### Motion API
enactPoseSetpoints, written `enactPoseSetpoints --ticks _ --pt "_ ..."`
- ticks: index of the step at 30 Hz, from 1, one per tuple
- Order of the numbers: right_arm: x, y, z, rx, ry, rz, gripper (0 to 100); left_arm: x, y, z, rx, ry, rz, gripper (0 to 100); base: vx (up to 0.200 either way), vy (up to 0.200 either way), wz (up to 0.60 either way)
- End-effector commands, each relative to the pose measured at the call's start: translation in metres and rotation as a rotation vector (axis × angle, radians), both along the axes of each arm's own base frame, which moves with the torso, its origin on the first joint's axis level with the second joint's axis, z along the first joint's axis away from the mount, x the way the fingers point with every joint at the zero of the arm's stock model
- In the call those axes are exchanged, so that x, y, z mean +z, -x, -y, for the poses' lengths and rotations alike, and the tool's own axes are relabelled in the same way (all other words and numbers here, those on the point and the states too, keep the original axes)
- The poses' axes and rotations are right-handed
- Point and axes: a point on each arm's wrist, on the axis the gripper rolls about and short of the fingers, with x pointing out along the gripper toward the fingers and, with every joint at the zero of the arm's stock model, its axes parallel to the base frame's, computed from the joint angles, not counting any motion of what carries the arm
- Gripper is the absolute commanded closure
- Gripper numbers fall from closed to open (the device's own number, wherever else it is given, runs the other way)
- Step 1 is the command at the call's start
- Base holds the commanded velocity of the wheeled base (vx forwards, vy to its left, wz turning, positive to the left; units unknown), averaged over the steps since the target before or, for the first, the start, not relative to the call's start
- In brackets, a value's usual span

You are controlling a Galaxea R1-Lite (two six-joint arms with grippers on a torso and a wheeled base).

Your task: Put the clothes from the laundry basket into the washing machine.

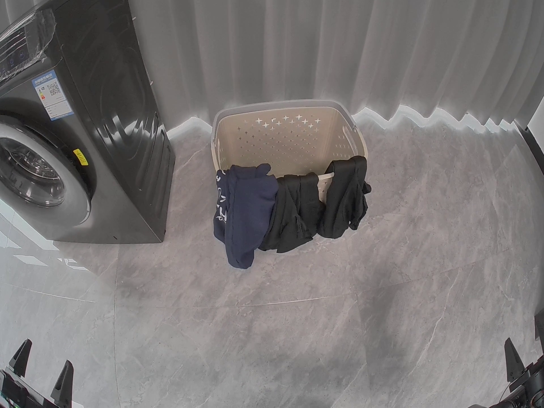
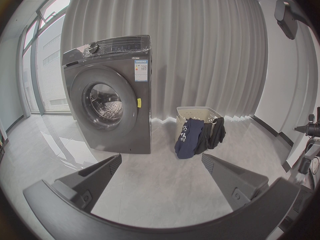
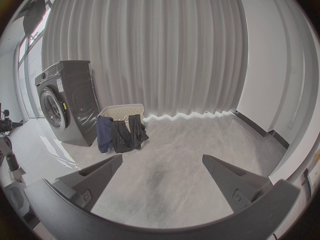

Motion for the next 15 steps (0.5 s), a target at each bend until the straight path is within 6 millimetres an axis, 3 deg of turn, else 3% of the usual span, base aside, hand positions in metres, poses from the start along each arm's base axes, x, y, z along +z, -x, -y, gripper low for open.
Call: enactPoseSetpoints --ticks 1,10,15 --pt "-0.0052 -0.0001 0.0000 0.000 0.000 -0.001 0 -0.0051 -0.0004 0.0000 0.000 0.000 -0.006 0 0.200 0.000 0.00" --pt "-0.0052 -0.0001 0.0000 0.001 0.000 -0.001 0 -0.0051 -0.0004 0.0000 0.000 0.000 -0.006 0 0.200 0.000 0.00" --pt "-0.0052 -0.0001 0.0000 0.003 0.000 -0.001 0 -0.0051 -0.0004 0.0000 0.002 0.006 -0.006 0 0.000 0.000 0.00"
